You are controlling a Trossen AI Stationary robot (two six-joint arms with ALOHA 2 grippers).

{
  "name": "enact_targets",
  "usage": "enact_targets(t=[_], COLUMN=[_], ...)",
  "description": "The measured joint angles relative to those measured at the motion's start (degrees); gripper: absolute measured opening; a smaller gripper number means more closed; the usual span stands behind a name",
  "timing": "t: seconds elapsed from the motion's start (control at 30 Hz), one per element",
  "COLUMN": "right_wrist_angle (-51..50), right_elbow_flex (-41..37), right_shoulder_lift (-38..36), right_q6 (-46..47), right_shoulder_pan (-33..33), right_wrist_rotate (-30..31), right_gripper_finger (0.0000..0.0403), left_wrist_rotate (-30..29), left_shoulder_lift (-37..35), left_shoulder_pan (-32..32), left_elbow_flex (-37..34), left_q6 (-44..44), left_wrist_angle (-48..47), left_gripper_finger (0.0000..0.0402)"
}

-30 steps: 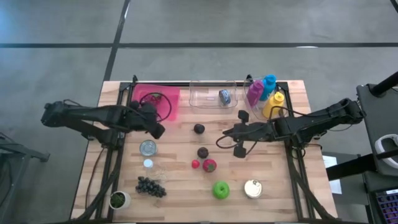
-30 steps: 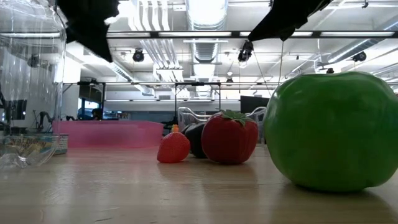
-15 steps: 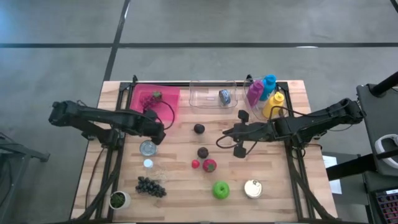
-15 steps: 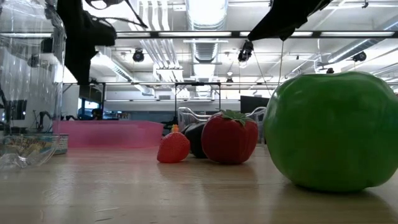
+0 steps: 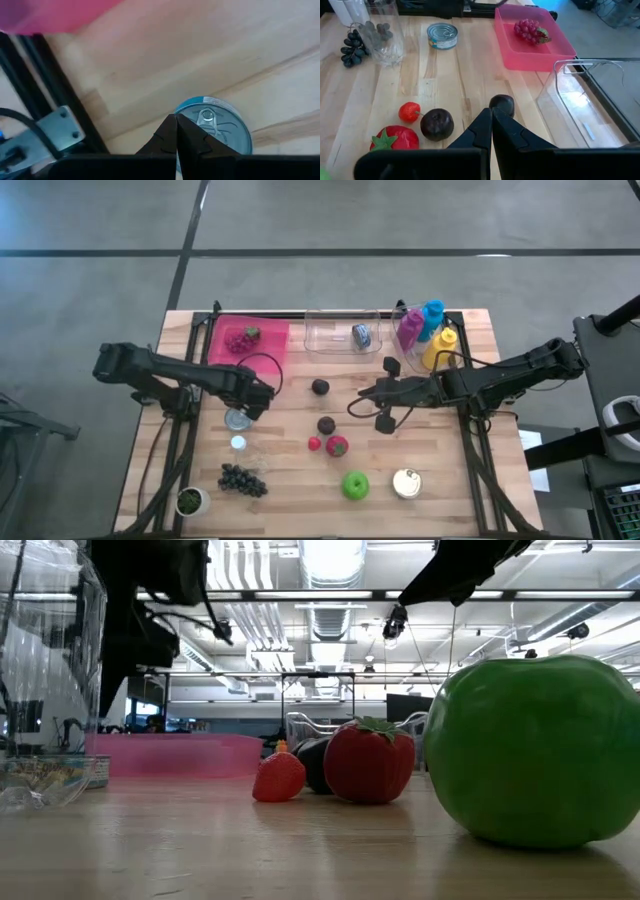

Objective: Pick & Place Food Item
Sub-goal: Move the light blue tuna can to the center of the table

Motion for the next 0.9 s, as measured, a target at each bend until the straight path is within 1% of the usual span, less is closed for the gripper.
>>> enact_targets(t=[0.1,0.23,0.4,0.7,0.9], right_wrist_angle=[0.00,0.02,0.09,0.14,0.16], right_elbow_flex=[0.00,0.00,0.00,0.00,0.00], right_shoulder_lift=[0.00,0.00,0.00,0.00,0.00], right_q6=[0.00,0.00,0.00,0.00,-0.02], right_shoulder_pan=[0.00,0.00,0.00,0.00,0.00], right_wrist_rotate=[0.00,0.00,0.00,0.00,0.00], right_gripper_finger=[0.0008,0.0008,0.0008,0.0008,0.0008], left_wrist_rotate=[2.02,4.76,7.60,7.71,7.07], left_shoulder_lift=[0.00,0.00,-0.02,-0.22,-0.20], left_shoulder_pan=[0.65,0.89,0.89,0.89,0.89], left_elbow_flex=[-2.79,-6.16,-9.42,-10.31,-10.38], left_q6=[-0.13,0.51,0.50,2.37,6.69], left_wrist_angle=[3.69,11.12,14.42,19.52,25.78], left_gripper_finger=[0.0001,0.0001,0.0001,0.0001,0.0001])
